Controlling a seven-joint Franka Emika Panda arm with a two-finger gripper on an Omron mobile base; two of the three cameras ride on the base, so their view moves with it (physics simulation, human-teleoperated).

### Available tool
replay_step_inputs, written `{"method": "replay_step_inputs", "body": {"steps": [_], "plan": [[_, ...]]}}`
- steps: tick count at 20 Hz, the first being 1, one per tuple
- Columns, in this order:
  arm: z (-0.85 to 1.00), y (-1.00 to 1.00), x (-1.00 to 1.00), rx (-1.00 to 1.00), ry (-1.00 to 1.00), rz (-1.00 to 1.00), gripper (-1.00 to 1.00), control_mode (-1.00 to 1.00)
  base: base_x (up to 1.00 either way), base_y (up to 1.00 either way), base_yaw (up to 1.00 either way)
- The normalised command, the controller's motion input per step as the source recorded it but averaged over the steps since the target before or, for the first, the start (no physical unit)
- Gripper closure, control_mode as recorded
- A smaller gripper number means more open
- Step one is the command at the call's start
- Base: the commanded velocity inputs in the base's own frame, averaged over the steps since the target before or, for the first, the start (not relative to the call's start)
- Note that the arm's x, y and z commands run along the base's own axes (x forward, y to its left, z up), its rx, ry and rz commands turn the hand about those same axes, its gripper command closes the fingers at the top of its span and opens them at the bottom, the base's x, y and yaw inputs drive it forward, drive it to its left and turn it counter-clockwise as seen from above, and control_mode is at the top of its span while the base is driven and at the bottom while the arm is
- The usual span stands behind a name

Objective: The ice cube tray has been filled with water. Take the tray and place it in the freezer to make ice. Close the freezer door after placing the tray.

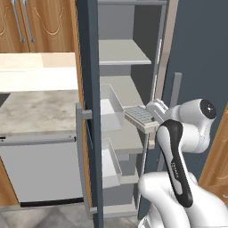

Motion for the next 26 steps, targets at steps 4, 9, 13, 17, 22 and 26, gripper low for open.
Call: {"method": "replay_step_inputs", "body": {"steps": [4, 9, 13, 17, 22, 26], "plan": [[0.0, 0.0, 0.0, 0.0, 0.0, 0.0, 1.0, 1.0, 0.05, 0.0, 0.0], [0.0, 0.0, 0.0, 0.0, 0.0, 0.0, 1.0, 1.0, 0.0, 0.0, 0.0], [0.0, 0.0, 0.0, 0.0, 0.0, 0.0, 1.0, 1.0, 0.0, 0.08, 0.0], [0.0, 0.01, 0.0, 0.0, 0.0, 0.0, 1.0, -1.0, 0.0, 0.07, 0.0], [0.21, 0.0, -0.09, 0.0, 0.0, 0.0, 1.0, -1.0, 0.0, 0.0, 0.0], [0.38, 0.0, -0.17, 0.0, 0.0, 0.0, 1.0, -1.0, 0.0, 0.0, 0.0]]}}
